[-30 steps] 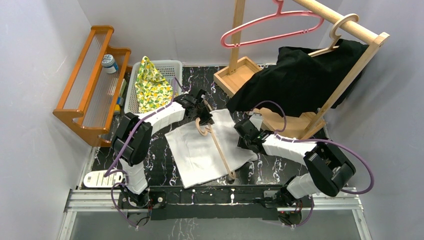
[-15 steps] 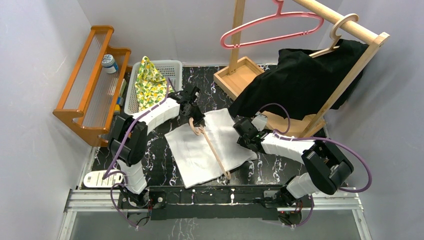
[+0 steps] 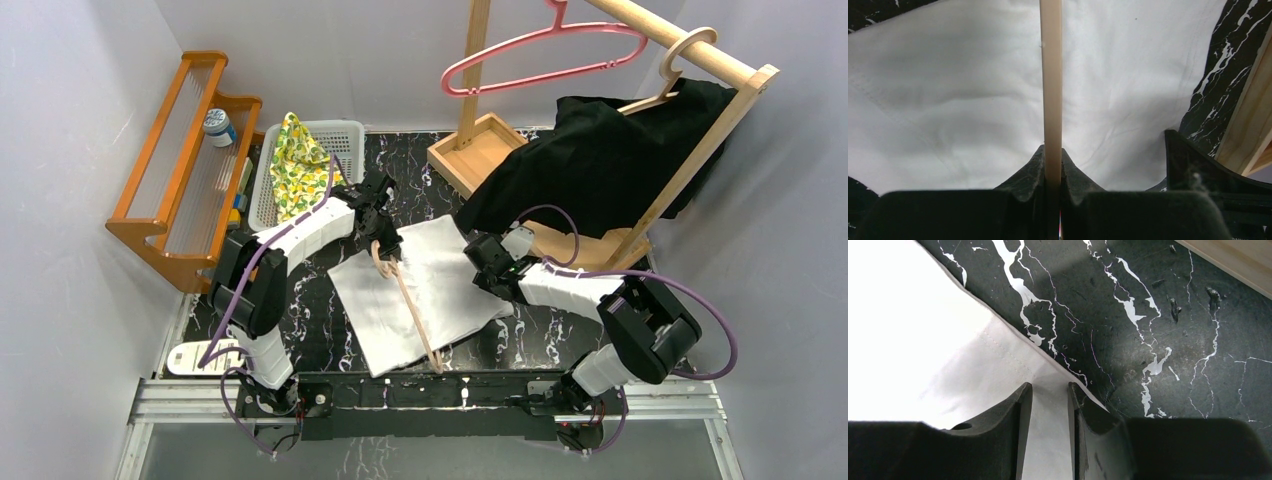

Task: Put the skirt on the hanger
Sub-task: Hang the skirt on the hanger.

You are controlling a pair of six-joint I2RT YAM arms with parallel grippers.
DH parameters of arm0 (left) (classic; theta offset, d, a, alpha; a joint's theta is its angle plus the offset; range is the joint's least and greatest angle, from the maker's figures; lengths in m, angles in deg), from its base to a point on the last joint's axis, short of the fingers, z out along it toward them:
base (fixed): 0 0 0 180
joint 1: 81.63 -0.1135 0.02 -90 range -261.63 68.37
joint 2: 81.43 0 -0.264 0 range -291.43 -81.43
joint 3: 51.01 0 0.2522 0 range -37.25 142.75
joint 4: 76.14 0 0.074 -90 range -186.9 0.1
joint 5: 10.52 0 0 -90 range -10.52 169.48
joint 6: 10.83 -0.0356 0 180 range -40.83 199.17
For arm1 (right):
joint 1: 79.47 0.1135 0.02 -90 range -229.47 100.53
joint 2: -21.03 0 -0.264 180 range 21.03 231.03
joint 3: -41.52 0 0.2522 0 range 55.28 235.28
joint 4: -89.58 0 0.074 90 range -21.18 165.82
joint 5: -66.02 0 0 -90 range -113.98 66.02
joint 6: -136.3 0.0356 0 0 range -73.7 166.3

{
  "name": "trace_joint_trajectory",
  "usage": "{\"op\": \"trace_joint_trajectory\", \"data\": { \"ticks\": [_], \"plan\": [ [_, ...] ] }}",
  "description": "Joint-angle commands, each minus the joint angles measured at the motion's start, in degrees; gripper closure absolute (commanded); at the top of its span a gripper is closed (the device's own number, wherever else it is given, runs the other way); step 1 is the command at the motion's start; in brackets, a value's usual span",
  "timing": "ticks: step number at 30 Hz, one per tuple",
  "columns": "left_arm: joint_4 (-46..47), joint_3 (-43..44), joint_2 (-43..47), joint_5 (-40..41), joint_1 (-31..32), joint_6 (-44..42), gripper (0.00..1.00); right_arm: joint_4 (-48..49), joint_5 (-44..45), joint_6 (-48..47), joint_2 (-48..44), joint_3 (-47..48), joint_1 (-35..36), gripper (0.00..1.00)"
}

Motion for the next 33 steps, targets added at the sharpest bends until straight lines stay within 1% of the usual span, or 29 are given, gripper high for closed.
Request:
{"op": "trace_joint_trajectory", "data": {
  "ticks": [1,3,6,9,12,22,27,29,31,33],
  "plan": [
    [-5.7,-0.3,4.4,1.2,-0.4,-0.3,1.00,-7.6,-3.2,-0.3,5.6,-3.6,-0.6,0.59],
    [-6.0,-0.3,5.1,1.2,-0.6,1.1,1.00,-6.9,-4.1,-0.9,5.8,-3.6,-0.5,0.59],
    [-4.1,-0.6,5.9,0.7,-0.7,3.6,1.00,-5.7,-4.5,-1.8,5.5,-4.0,-0.4,0.58],
    [-3.8,1.3,4.1,-0.1,-0.7,3.5,1.00,-4.8,-4.6,-3.4,5.3,-3.5,-0.5,0.57],
    [-5.3,2.7,3.5,1.2,-0.8,3.6,1.00,-4.7,-4.1,-4.2,4.5,-3.2,-0.5,0.56],
    [-4.7,-0.5,7.2,3.5,-0.8,7.8,1.00,-4.9,-3.8,-4.9,4.6,-3.3,-0.5,0.55],
    [-3.4,-0.4,8.1,2.8,-0.8,7.8,1.00,-4.9,-3.0,-7.8,3.2,-2.1,-0.2,0.54],
    [-3.5,0.4,7.7,2.1,-0.8,7.7,1.00,-6.4,-3.3,-10.4,1.3,0.1,0.2,0.53],
    [-3.8,1.7,7.7,1.3,-0.8,7.5,1.00,-11.9,-2.2,-11.5,-0.6,5.4,1.7,0.52],
    [-4.9,3.3,7.6,0.4,-0.9,7.2,1.00,-15.1,-0.6,-13.8,-3.2,9.6,4.3,0.49]
  ]
}}
